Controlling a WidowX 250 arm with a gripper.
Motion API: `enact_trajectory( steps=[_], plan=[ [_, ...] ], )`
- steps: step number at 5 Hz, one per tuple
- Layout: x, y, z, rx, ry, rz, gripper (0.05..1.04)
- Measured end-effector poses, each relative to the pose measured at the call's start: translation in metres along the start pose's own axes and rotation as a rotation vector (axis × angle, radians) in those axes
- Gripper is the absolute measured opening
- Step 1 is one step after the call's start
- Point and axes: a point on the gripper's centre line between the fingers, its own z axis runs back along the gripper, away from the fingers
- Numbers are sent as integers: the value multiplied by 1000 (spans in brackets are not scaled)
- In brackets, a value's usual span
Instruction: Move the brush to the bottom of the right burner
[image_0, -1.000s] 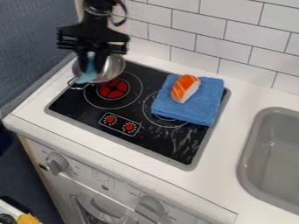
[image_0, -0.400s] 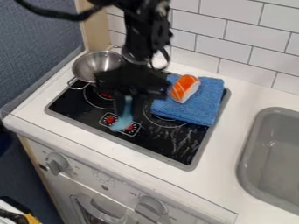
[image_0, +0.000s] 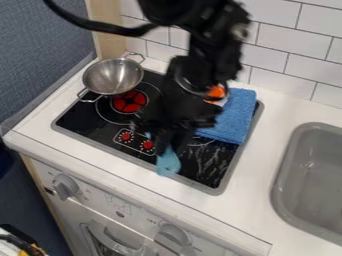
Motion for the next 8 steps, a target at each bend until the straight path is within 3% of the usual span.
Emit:
enact_trajectory(
  steps=[1,2,3,4,5,6,7,8],
  plan=[
    [-25,-2,7,50,34,210,249],
    [-31,-13,-3,139,136,404,249],
    [-17,-22,-9,154,216,595,249],
    [-13,-32,-20,158,199,696,249],
    [-14,-37,-25,136,213,650,302],
    [-17,-35,-30,116,223,589,584],
    [-10,-30,-32,106,272,563,881],
    [3,-28,-24,44,245,547,1011]
  ],
)
